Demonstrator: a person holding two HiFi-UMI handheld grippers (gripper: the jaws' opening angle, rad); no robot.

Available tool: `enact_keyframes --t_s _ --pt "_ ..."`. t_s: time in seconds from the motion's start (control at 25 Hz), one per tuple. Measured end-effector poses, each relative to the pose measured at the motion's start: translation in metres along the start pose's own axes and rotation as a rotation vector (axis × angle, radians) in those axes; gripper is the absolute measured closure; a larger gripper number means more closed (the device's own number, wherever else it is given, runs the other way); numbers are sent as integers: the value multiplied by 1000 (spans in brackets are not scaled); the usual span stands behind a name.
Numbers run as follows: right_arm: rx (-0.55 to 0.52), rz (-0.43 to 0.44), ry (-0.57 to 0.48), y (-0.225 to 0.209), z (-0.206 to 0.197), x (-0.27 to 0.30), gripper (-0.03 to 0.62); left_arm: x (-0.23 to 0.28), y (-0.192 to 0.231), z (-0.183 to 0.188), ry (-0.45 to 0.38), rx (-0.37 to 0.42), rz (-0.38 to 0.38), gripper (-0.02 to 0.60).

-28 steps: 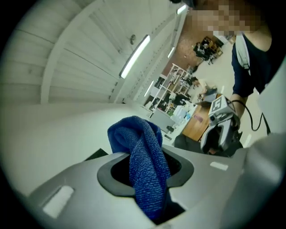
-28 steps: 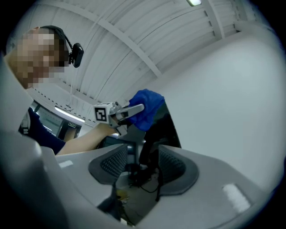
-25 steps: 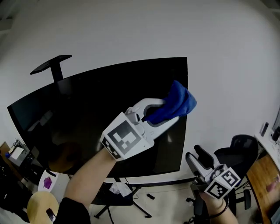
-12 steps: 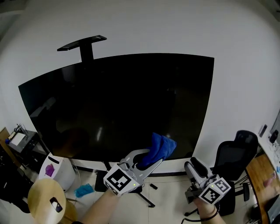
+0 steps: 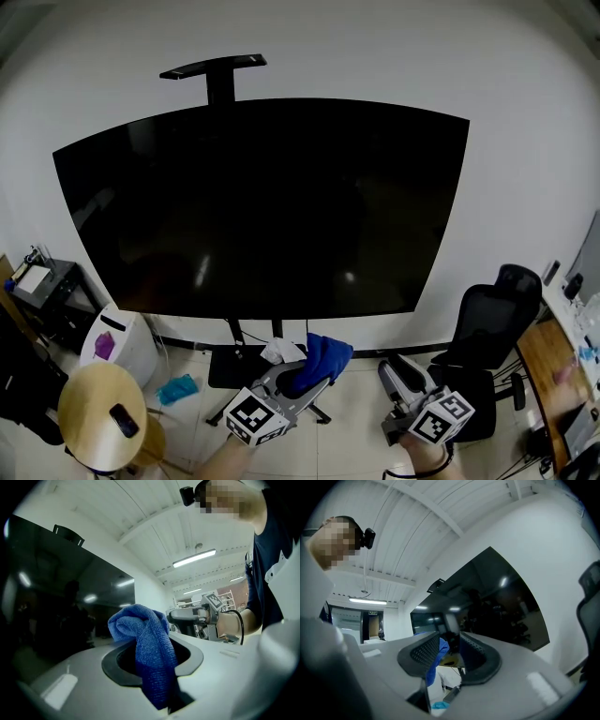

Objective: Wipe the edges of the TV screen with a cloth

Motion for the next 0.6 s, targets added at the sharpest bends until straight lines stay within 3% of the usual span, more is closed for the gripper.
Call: enact_keyframes --t_s 0.32,0.6 --pt "23 33 18 25 -7 -27 454 -19 -33 -14 -5 -21 12 472" --pt "23 43 23 16 -4 -68 454 -3 -71 -18 -17 -32 8 472"
Point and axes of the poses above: the fingertips, and each gripper's own axes: x forward along the fingers, y to its left, z out of its top, the point moved 5 cm from there along -x, backward along the fingers, and after that the axes turned 13 degrees about -x, right-handed, at the moved point
